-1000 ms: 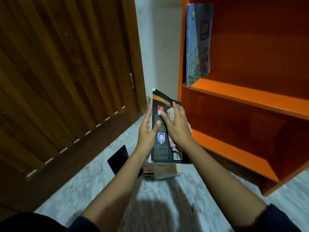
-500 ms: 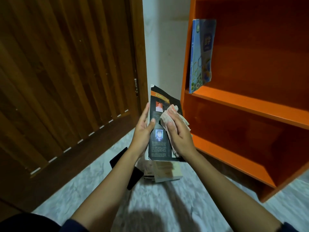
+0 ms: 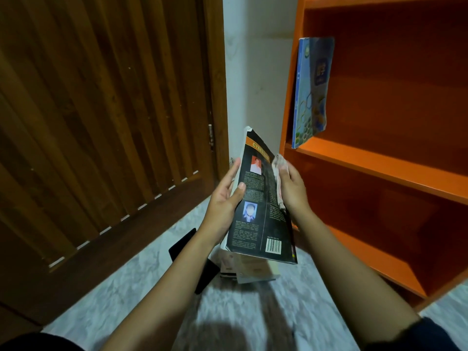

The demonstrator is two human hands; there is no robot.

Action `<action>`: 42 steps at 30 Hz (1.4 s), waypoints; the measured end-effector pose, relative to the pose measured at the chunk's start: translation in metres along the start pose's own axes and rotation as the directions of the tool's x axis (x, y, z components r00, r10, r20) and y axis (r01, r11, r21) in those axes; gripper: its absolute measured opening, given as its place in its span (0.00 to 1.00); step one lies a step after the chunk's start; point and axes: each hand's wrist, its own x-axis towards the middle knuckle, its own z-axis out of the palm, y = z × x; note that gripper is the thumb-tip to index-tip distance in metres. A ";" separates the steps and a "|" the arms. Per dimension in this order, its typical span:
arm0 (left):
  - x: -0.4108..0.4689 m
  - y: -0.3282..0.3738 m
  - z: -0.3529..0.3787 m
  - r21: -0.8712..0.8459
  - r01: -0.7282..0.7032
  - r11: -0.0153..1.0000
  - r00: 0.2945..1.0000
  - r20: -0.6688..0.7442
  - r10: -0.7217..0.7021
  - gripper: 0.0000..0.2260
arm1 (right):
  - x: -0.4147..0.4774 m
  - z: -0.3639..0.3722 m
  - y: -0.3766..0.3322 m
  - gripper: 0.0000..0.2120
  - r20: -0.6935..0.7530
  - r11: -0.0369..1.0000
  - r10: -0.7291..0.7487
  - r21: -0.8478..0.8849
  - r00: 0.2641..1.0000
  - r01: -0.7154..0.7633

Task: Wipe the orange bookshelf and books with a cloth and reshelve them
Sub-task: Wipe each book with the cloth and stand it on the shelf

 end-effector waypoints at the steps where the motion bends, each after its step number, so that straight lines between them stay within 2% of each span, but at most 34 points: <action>1: 0.001 -0.002 0.002 0.006 0.003 1.000 1.000 -0.003 -0.003 0.22 | -0.004 0.001 0.003 0.17 -0.018 0.999 0.032 0.037 0.999 -0.031; 4: 0.003 -0.008 0.010 0.031 0.003 1.000 1.000 0.026 -0.003 0.23 | -0.007 0.007 -0.003 0.20 -0.077 1.000 -0.005 0.000 0.997 0.005; 8: 0.008 -0.011 0.016 0.014 -0.007 1.000 1.000 0.024 0.006 0.24 | -0.013 0.012 -0.029 0.18 0.038 0.973 -0.227 -0.041 0.973 0.228; 10: 0.010 -0.011 0.012 -0.032 -0.015 0.999 1.000 -0.018 0.015 0.24 | -0.019 0.010 -0.030 0.19 0.153 0.887 -0.421 -0.136 0.894 0.441; 12: 0.012 -0.011 0.006 -0.080 -0.023 0.997 0.997 -0.070 0.017 0.24 | -0.023 0.003 -0.017 0.19 0.281 0.798 -0.513 -0.192 0.811 0.571; 14: 0.013 -0.011 0.000 -0.139 -0.028 0.990 0.994 -0.110 0.013 0.24 | -0.027 -0.005 0.004 0.20 0.270 0.821 -0.477 -0.202 0.837 0.533; 17: 0.014 -0.014 0.001 -0.173 -0.041 0.984 0.986 -0.167 0.011 0.23 | -0.039 -0.003 0.022 0.18 0.086 0.948 -0.275 -0.139 0.958 0.285; 19: 0.015 -0.018 0.006 -0.159 -0.052 0.986 0.977 -0.214 0.017 0.23 | -0.048 0.010 0.018 0.18 0.028 0.975 -0.186 -0.118 0.982 0.188; 21: 0.016 -0.020 0.009 -0.184 -0.060 0.981 0.966 -0.259 0.011 0.23 | -0.060 0.019 0.008 0.19 0.040 0.953 -0.246 -0.174 0.968 0.250; 24: 0.020 -0.018 0.003 -0.279 -0.058 0.959 0.945 -0.324 -0.037 0.24 | -0.086 0.020 0.009 0.19 0.246 0.783 -0.469 -0.329 0.848 0.528; 26: 0.019 -0.014 -0.005 -0.339 -0.057 0.939 0.936 -0.346 -0.068 0.24 | -0.098 0.013 0.022 0.20 0.298 0.729 -0.497 -0.367 0.815 0.578; 27: 0.018 -0.013 -0.009 -0.358 -0.054 0.932 0.937 -0.342 -0.077 0.24 | -0.100 0.011 0.029 0.21 0.252 0.748 -0.487 -0.373 0.836 0.548; 29: 0.014 -0.012 -0.015 -0.373 -0.022 0.927 0.946 -0.307 -0.101 0.24 | -0.096 0.008 0.033 0.21 0.063 0.860 -0.387 -0.334 0.920 0.385; 31: 0.009 -0.012 -0.016 -0.376 0.011 0.927 0.962 -0.248 -0.112 0.24 | -0.090 0.006 0.025 0.19 -0.077 0.975 -0.196 -0.125 0.978 0.185; 33: 0.007 -0.009 -0.013 -0.370 0.011 0.929 0.978 -0.189 -0.087 0.23 | -0.084 0.000 0.018 0.18 -0.040 0.989 -0.017 0.143 0.999 0.022; 36: 0.011 0.000 -0.012 -0.313 -0.028 0.949 0.986 -0.167 -0.027 0.23 | -0.078 -0.017 0.016 0.19 0.072 0.935 0.065 0.343 0.995 -0.086; 39: 0.019 0.007 -0.017 -0.047 -0.073 0.996 0.990 -0.124 0.067 0.26 | -0.070 -0.029 0.010 0.22 0.148 0.868 0.142 0.457 0.979 -0.195; 42: 0.026 0.007 -0.014 0.198 -0.035 0.980 0.989 -0.136 0.063 0.24 | -0.063 -0.038 0.004 0.22 0.136 0.822 0.222 0.506 0.965 -0.261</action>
